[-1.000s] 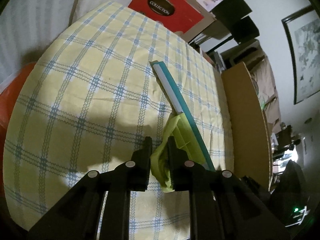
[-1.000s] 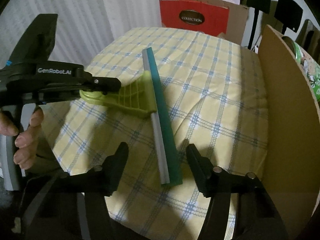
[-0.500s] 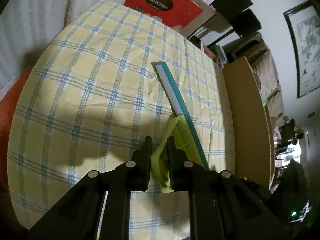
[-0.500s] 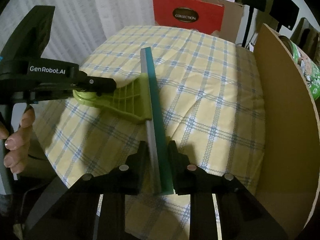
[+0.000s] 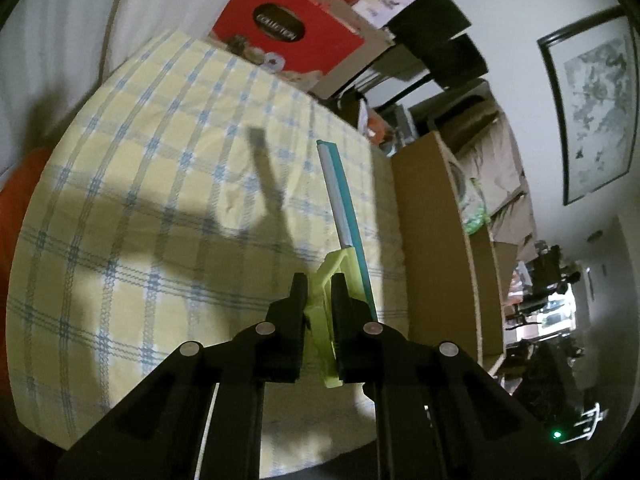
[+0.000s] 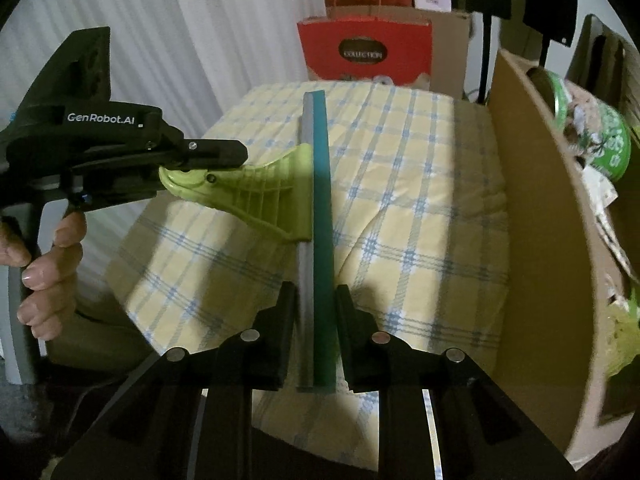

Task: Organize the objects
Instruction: 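Carry the squeegee over the cardboard box with both tools, then lower the squeegee into the box and open both tools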

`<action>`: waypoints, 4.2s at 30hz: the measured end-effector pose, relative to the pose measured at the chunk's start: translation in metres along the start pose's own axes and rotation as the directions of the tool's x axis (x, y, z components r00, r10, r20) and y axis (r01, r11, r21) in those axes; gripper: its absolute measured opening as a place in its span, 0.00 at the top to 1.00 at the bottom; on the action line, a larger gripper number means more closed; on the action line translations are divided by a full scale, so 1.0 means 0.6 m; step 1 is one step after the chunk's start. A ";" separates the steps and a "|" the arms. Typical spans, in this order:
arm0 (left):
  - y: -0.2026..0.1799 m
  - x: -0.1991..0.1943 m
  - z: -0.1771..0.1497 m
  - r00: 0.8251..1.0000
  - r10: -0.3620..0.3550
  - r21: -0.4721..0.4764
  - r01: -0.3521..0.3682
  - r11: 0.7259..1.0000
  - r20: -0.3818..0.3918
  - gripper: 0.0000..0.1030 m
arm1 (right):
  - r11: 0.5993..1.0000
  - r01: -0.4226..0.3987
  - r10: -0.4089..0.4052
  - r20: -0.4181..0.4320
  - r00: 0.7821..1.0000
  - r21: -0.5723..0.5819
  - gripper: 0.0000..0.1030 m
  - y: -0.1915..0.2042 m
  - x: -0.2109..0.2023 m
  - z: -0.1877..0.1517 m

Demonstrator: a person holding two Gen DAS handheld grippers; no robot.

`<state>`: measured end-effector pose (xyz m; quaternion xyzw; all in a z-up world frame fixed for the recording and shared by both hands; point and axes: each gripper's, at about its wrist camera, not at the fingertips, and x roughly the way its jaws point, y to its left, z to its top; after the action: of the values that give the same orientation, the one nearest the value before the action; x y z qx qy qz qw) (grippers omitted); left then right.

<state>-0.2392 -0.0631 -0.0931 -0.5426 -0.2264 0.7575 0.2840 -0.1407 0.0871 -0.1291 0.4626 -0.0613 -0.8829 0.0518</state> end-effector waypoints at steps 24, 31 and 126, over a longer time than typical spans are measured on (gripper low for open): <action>-0.315 0.066 0.017 0.992 -0.110 0.213 0.121 0.970 -0.066 0.90 | 0.980 0.088 -0.115 0.148 0.982 0.177 0.82 -0.197 -0.229 0.008; -0.382 0.142 -0.008 0.975 -0.155 0.207 0.187 0.960 -0.162 0.89 | 0.967 0.159 -0.187 0.129 0.974 0.198 0.86 -0.240 -0.255 -0.009; -0.451 0.238 -0.079 0.975 0.105 0.452 -0.005 0.892 -0.196 0.43 | 0.940 0.324 -0.327 0.008 0.945 0.105 0.43 -0.368 -0.208 -0.041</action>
<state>-0.1800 0.2344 -0.0305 -0.5473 0.0023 0.7337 0.4026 -0.0574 0.3223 -0.0765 0.4573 -0.0298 -0.8808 -0.1193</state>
